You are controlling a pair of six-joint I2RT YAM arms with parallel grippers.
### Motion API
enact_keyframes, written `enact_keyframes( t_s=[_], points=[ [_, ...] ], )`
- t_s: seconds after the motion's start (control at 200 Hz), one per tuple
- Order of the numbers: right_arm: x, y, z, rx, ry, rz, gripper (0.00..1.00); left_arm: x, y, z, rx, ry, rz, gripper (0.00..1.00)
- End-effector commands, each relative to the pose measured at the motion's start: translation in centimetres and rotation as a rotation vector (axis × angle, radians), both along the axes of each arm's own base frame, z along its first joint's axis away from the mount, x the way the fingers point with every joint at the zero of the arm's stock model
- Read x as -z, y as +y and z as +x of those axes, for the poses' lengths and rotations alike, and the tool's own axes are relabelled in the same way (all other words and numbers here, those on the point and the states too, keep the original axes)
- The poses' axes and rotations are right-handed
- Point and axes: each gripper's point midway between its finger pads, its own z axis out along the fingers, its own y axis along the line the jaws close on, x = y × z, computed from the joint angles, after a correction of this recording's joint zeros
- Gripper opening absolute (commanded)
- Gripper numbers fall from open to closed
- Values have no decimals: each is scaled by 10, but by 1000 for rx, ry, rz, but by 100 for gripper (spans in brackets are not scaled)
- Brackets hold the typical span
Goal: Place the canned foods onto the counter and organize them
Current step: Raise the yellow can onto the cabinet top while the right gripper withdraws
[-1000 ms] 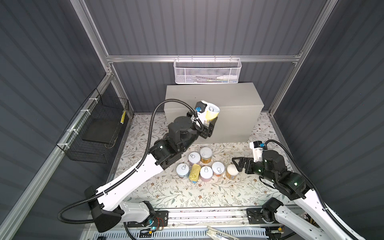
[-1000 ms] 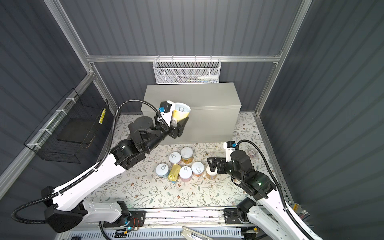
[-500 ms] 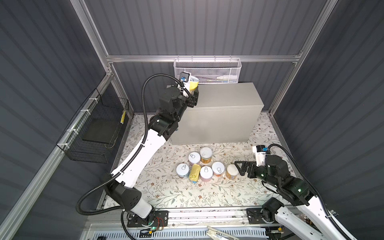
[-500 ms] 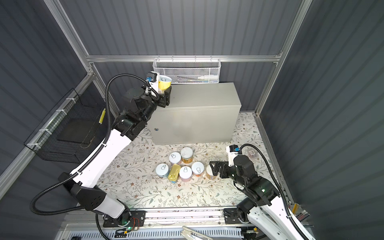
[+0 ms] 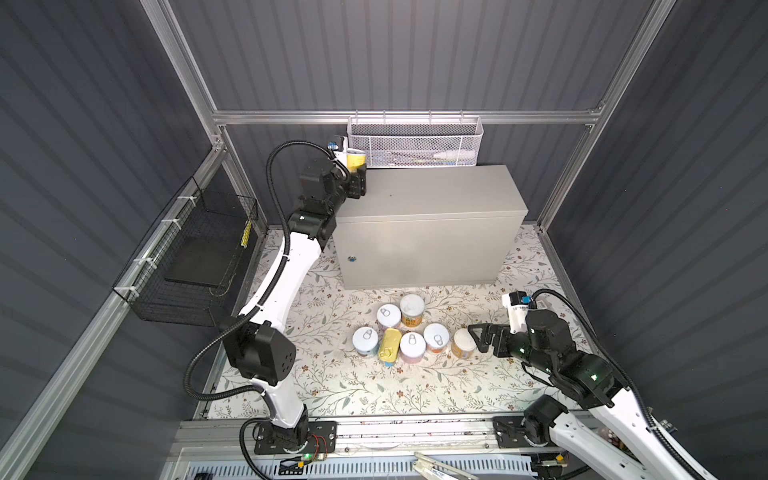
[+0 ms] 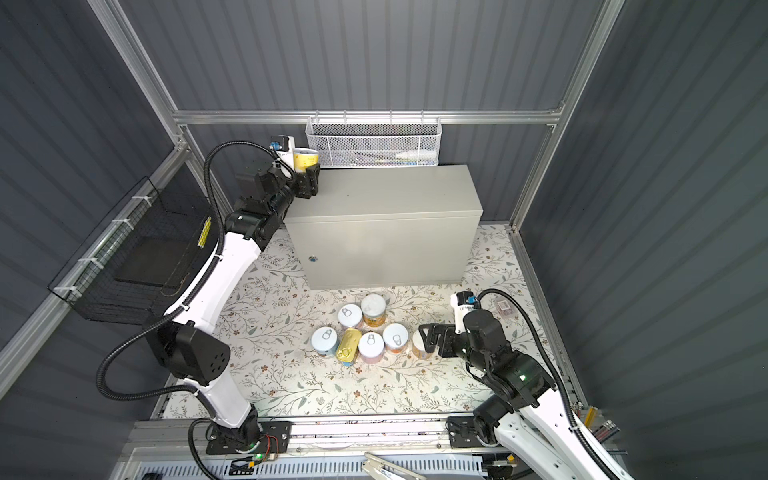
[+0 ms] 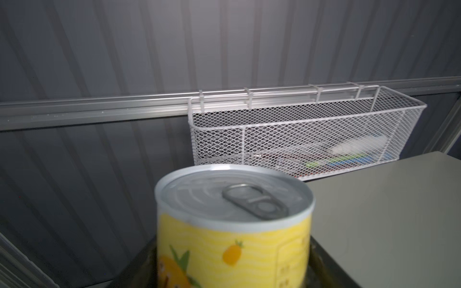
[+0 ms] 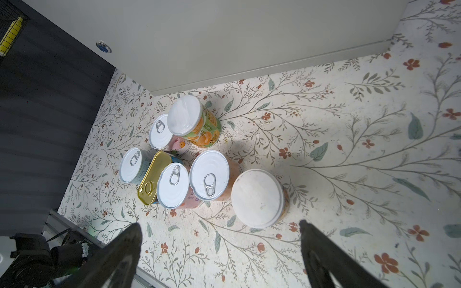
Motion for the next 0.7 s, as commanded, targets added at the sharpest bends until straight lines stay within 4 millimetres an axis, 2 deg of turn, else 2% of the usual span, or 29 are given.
enact_keyframes(
  t_s=[0.0,0.1,0.29,0.695],
  points=[
    [12,-6,-2,27,31,-16,99,-36,9,5,46,-80,-93,40],
    [16,-6,-3,29,42,-15,99,-26,13,17,70,-67,-113,40],
    [20,-10,-1,61,54,-23,99,-11,6,29,96,-21,-111,41],
    [24,-9,0,68,71,-18,99,21,-7,44,150,45,-95,46]
  ],
)
